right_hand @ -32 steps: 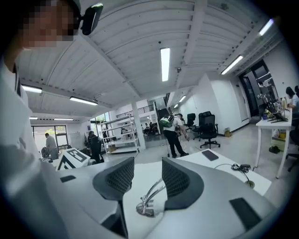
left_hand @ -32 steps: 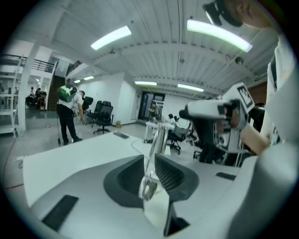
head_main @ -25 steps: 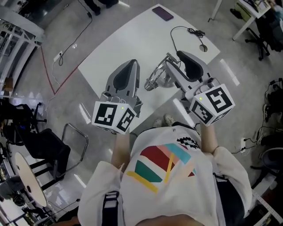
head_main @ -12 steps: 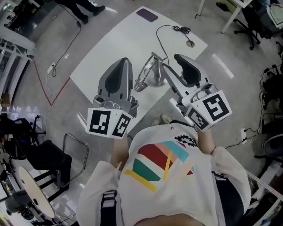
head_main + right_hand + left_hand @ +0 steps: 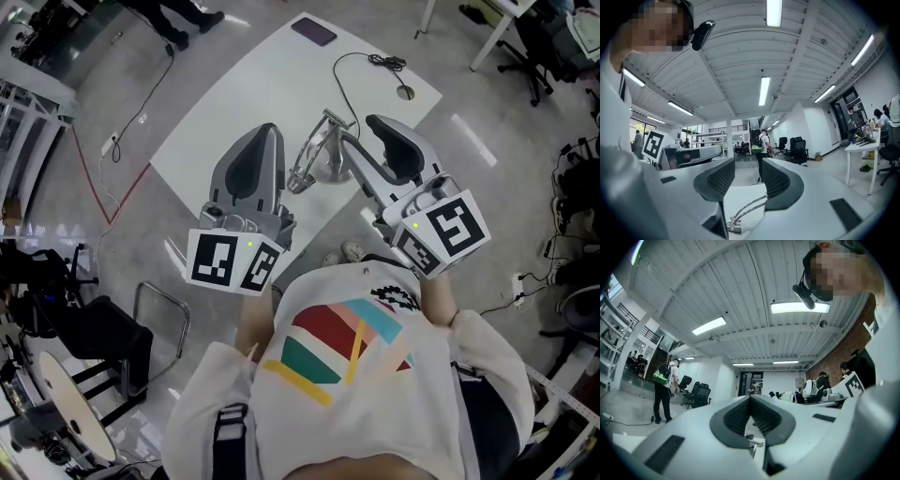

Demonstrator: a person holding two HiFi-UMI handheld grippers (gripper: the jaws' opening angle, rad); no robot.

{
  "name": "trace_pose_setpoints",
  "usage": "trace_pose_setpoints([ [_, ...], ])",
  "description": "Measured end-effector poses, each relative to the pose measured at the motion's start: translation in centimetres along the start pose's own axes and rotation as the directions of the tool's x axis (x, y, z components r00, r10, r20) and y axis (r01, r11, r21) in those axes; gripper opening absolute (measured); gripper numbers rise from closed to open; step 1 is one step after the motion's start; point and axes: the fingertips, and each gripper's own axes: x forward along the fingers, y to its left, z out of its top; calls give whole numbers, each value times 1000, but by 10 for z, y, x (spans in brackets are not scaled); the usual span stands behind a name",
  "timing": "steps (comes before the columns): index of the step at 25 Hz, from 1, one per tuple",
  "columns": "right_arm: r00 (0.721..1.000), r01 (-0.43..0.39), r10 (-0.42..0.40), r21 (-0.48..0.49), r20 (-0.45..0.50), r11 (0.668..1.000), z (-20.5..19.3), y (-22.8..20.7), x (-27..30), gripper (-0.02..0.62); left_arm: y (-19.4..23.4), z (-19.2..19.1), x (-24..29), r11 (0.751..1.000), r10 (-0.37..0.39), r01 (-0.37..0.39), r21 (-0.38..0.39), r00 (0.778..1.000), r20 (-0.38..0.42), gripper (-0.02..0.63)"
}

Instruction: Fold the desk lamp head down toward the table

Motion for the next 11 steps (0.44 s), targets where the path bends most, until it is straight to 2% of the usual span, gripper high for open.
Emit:
trace_pose_setpoints([
  [11, 1000, 0, 0, -2, -13, 1000, -9, -6, 1, 189, 0, -7, -1, 1000, 12, -12, -8, 1000, -10, 44],
])
